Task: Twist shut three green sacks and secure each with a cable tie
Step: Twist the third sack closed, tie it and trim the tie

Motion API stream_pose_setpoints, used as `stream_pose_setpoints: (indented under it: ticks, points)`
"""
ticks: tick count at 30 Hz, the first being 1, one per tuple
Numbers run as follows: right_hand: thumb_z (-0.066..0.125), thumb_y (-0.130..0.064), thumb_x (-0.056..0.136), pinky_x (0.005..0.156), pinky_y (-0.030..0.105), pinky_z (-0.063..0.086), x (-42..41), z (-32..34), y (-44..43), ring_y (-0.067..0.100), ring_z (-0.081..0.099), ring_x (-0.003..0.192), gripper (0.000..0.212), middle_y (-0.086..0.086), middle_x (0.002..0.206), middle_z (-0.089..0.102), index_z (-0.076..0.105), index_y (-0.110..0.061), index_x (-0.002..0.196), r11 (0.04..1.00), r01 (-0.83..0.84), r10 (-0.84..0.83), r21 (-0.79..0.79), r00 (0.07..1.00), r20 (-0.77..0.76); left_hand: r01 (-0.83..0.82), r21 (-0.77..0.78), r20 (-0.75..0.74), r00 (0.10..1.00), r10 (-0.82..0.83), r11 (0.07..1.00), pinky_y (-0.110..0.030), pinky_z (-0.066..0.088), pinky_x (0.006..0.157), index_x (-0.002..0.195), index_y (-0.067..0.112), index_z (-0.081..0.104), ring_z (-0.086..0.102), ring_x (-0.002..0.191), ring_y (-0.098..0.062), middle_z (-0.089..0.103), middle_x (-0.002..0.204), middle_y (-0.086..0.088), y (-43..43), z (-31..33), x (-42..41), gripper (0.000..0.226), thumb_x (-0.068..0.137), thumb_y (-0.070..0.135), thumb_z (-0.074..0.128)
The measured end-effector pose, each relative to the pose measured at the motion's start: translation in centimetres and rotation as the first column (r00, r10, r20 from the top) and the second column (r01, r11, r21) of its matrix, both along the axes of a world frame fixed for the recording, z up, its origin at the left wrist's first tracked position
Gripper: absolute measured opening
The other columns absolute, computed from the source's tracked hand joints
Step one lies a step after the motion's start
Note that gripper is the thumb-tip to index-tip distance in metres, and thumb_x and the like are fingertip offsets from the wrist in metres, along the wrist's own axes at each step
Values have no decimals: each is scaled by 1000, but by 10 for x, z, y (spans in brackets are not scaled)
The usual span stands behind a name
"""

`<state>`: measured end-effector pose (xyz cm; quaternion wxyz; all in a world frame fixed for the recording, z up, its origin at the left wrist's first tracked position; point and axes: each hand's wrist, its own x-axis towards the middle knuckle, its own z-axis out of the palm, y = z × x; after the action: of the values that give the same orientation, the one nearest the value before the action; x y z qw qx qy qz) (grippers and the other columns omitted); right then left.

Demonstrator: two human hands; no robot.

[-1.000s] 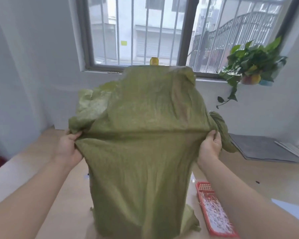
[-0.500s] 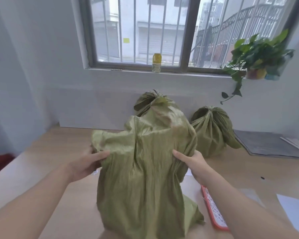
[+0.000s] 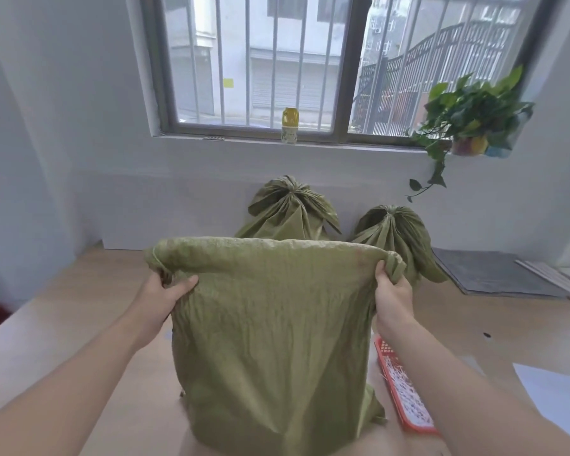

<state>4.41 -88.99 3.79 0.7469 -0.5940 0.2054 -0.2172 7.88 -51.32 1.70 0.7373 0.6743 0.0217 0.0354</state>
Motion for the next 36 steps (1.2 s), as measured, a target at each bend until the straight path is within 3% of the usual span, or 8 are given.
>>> stream_pose_setpoints:
  ticks: [4, 7, 11, 19, 24, 29, 33, 36]
  points:
    - [60, -55, 98, 97, 37, 48, -6, 3, 1, 17, 60, 112, 38, -10, 115, 66, 64, -29, 126, 999, -39, 39, 35, 999, -3, 81, -41, -91, 992, -84, 996, -47, 55, 92, 133, 8, 54, 71, 111, -34, 72, 122, -18, 11, 4, -7, 64, 76, 2, 81]
    - [65, -62, 92, 99, 39, 48, -7, 5, 1, 18, 60, 108, 42, -10, 111, 65, 62, -29, 119, 997, -57, 56, 58, 998, 4, 80, -10, -152, 985, -80, 997, -55, 48, 86, 119, -12, 59, 69, 99, -46, 65, 112, -40, 15, 2, -10, 49, 72, -1, 70]
    - [67, -52, 95, 98, 42, 53, -7, 9, 5, 19, 66, 105, 28, -1, 113, 71, 71, -24, 99, 995, -55, 55, 80, 998, 1, -23, 27, -215, 976, 29, 999, -48, 40, 76, 107, -12, 61, 62, 83, -36, 66, 96, -27, 14, -3, -11, 23, 85, -17, 56]
    - [63, -20, 103, 102, 50, 54, -2, 17, 18, 29, 69, 109, 11, 7, 113, 73, 73, -21, 104, 981, -53, 44, 186, 998, 53, -83, 87, -197, 975, 99, 993, -35, 48, 46, 103, -2, 55, 63, 56, -32, 63, 78, -21, -1, 5, -14, 16, 95, -11, 44]
    - [69, -17, 96, 92, 45, 57, -1, 21, 16, 29, 70, 100, 5, 7, 98, 74, 74, -19, 93, 983, -74, 65, 171, 996, 60, -107, -2, -193, 976, 104, 994, -42, 43, 66, 100, -7, 56, 58, 76, -34, 58, 88, -19, -14, 11, -14, 22, 82, -14, 45]
    - [86, -22, 83, 88, 44, 59, -5, 24, 11, 24, 70, 87, 17, 4, 88, 73, 70, -17, 86, 984, -131, 121, 122, 989, 85, -28, -196, -355, 934, -45, 980, -31, 52, 51, 64, 1, 67, 64, 52, -26, 66, 71, -15, -30, 23, -28, 36, 83, -14, 41]
    - [85, -17, 85, 90, 46, 61, -6, 20, 5, 31, 75, 98, 19, 14, 99, 78, 74, -8, 98, 983, -173, 170, 59, 984, 57, -35, -204, -407, 912, -52, 978, -44, 57, 81, 92, -5, 77, 74, 81, -34, 76, 98, -25, -41, 17, -27, 23, 89, -9, 55]
    - [74, -8, 94, 89, 46, 61, -3, 24, 0, 32, 74, 100, 14, 18, 109, 76, 72, -10, 108, 969, -246, 246, 3, 969, 11, -97, -177, -394, 919, 20, 979, -48, 58, 83, 109, -13, 69, 73, 92, -41, 74, 101, -31, -49, 16, -24, 28, 86, -15, 54]
